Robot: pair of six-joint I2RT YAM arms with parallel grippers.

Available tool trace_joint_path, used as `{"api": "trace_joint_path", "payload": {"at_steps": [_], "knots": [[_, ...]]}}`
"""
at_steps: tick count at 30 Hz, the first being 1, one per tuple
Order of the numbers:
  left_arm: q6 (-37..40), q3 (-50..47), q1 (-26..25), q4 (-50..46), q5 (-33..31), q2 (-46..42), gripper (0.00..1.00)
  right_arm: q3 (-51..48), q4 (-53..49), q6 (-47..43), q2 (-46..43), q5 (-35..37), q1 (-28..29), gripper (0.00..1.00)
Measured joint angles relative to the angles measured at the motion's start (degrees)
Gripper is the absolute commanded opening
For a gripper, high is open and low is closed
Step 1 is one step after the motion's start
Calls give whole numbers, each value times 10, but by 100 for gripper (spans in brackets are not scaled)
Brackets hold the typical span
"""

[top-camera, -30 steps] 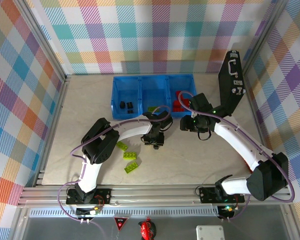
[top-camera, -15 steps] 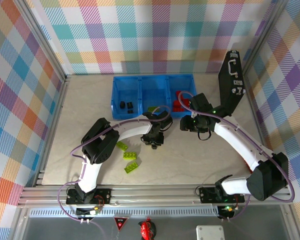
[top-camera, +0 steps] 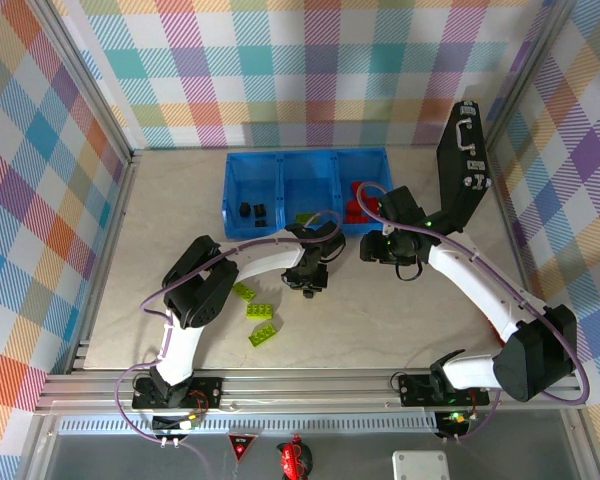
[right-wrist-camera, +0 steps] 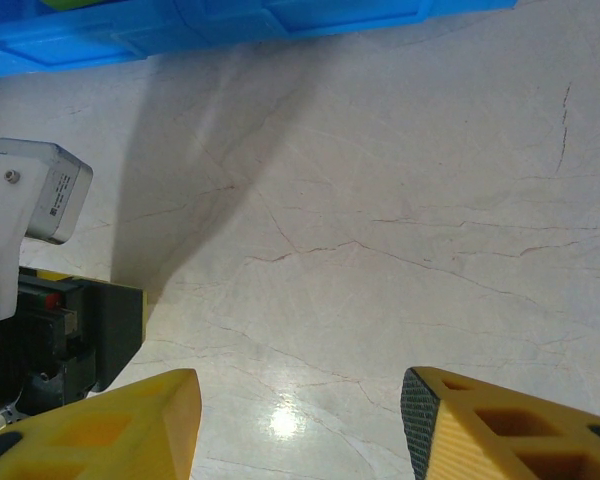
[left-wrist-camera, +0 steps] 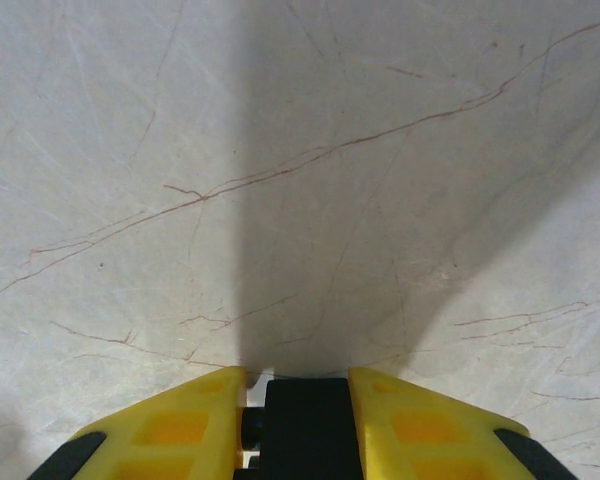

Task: Sort the legos into containers by color
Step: Pick up the lego from the center of the table, then place the lego in the container.

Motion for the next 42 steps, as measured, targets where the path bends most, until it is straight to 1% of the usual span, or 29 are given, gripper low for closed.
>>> {"api": "trace_joint_path", "payload": {"at_steps": [4,9,21,26,30,35,42], "knots": [[5,-2,10,-1,0,-19,27,0,0,0,0,0,0,57],[20,-5,44,-10,-6,-53,27,0,0,0,0,0,0,57],[79,-10,158,-44,-15,-111,27,0,0,0,0,0,0,57],[106,-2,205,-62,-15,-115,27,0,-2,0,0,0,0,57],[126,28,244,-74,-9,-115,26,0,-2,0,-1,0,0,57],[142,95,287,-76,14,-106,26,0,-6,0,-7,0,0,57],[151,174,325,-69,72,-41,26,0,-19,0,-22,4,0,57]]}}
